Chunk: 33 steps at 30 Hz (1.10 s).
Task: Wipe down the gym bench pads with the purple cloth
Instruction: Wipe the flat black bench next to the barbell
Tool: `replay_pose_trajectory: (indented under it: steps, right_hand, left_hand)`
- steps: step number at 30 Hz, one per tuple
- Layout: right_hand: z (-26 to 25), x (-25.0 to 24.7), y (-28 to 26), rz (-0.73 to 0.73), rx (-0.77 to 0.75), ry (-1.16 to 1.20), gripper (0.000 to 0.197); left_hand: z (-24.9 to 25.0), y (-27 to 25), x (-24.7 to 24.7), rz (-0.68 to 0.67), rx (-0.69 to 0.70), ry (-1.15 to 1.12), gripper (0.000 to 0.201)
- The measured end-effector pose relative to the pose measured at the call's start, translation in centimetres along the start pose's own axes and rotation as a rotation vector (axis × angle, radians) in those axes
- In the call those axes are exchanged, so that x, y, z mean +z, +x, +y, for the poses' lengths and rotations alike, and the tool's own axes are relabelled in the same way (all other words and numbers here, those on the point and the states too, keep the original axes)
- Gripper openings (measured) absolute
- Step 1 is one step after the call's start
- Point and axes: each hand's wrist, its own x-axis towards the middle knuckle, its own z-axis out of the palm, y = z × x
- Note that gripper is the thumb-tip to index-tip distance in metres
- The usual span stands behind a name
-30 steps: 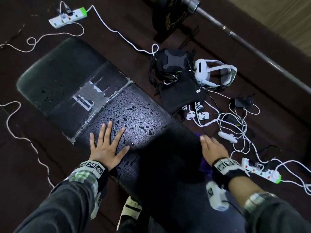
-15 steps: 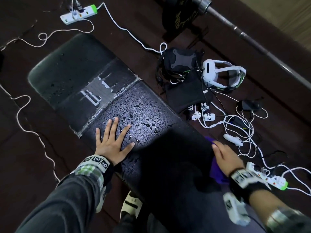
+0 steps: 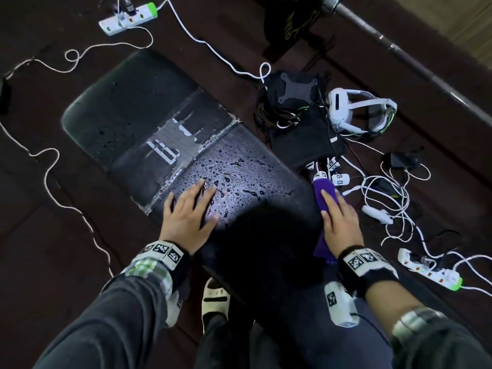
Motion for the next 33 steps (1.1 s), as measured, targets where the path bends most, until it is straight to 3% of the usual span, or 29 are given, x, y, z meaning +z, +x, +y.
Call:
replay_pose_trajectory:
  steps: [4, 8, 14, 17, 20, 23, 26, 29, 33]
  right_hand:
    - [1.2, 0.2, -2.4, 0.031, -0.007, -0.005, 0.047]
    - [2.6, -0.1, -4.9, 0.069, 0.016, -0.047, 0.047]
    - [-1.3, 0.1, 1.1, -0.016, 0.286, 0.006, 0.045]
    - [-5.9, 0.9, 5.3, -0.078, 0.150, -0.004, 0.053]
    - [-11.0, 3.4, 6.8, -0.151, -0.101, -0.105, 0.061]
    - [-13.4, 5.3, 3.6, -0.223, -0.462, -0.230, 0.069]
    - [-11.0, 4.6, -1.5, -0.241, -0.661, -0.314, 0.069]
    - [-6.2, 2.7, -3.7, -0.260, -0.608, -0.308, 0.100]
    - [-3.1, 1.0, -1.5, -0.216, -0.339, -0.211, 0.099]
  left_hand:
    - [-3.6, 0.6, -1.2, -0.014, -0.128, -0.009, 0.081]
    - [-4.1, 0.7, -1.2, -0.160, -0.162, 0.005, 0.076]
    - [-3.9, 1.0, -1.4, -0.207, -0.167, 0.001, 0.070]
    - [-4.0, 0.8, -1.4, -0.209, -0.165, 0.001, 0.070]
    - [-3.9, 0.8, -1.6, -0.211, -0.162, -0.005, 0.070]
    - [-4.0, 0.7, -1.6, -0.202, -0.157, -0.015, 0.072]
    - [-4.2, 0.8, -1.3, -0.203, -0.159, -0.002, 0.071]
    - [-4.2, 0.8, -1.2, -0.189, -0.159, 0.004, 0.071]
    - [-4.3, 0.8, -1.1, -0.184, -0.156, 0.000, 0.070]
